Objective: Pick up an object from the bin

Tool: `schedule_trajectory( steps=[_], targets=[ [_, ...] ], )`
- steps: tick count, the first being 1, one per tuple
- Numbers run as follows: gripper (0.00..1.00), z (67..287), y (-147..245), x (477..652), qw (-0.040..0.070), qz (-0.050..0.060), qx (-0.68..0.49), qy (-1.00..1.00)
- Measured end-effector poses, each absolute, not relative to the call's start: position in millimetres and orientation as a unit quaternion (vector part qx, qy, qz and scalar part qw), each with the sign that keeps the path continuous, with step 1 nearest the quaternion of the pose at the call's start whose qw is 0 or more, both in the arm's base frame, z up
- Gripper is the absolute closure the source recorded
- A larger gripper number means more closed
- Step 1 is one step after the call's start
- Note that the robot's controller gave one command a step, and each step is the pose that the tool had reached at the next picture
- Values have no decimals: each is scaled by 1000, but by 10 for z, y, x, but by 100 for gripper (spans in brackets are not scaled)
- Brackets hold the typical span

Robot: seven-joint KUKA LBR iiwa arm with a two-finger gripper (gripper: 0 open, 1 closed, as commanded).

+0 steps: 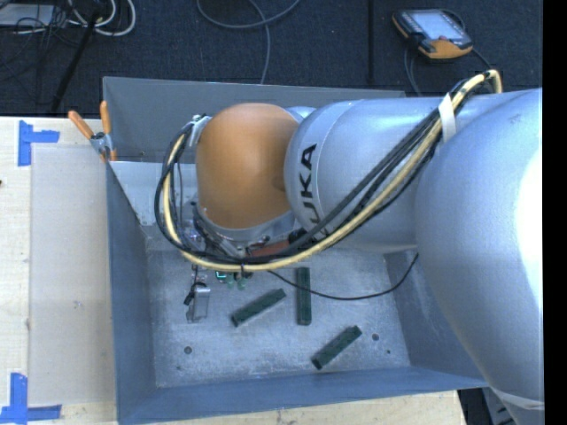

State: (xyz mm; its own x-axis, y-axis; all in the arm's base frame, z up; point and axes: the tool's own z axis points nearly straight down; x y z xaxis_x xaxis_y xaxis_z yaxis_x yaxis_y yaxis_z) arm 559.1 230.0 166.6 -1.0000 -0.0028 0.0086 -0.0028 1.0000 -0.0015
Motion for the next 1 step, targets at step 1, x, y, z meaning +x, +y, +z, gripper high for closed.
schedule_trajectory(
  steps=[1],
  targets=[
    [0, 1711, 2292, 5612, 0, 0, 0, -1000]
  ],
)
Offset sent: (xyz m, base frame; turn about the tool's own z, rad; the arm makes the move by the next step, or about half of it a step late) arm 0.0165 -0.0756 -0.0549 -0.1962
